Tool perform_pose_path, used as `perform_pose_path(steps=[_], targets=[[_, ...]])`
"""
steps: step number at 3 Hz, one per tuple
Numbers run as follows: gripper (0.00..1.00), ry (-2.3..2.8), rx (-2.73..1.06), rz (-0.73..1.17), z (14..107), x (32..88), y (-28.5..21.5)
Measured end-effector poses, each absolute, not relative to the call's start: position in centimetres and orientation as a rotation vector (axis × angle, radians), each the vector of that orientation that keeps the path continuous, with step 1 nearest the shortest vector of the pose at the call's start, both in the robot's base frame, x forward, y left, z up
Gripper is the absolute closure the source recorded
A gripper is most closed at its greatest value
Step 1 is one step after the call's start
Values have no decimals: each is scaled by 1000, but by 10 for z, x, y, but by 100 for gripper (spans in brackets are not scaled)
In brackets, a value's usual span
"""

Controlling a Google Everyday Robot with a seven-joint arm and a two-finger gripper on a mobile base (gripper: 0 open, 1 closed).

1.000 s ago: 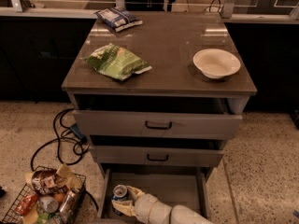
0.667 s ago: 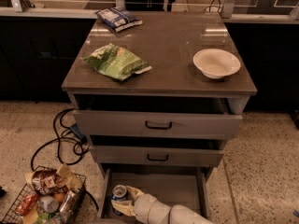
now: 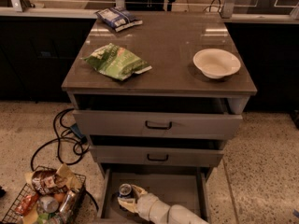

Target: Place pepsi can into bottom drawer

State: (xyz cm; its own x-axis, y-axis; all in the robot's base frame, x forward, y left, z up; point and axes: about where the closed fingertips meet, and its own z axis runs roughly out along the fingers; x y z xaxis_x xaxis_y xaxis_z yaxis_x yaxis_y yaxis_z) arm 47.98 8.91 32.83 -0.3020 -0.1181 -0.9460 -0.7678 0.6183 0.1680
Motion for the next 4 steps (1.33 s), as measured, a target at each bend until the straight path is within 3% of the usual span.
perform_pose_path(steps=[4], targets=[[100, 1710, -865, 804, 246, 579, 85]])
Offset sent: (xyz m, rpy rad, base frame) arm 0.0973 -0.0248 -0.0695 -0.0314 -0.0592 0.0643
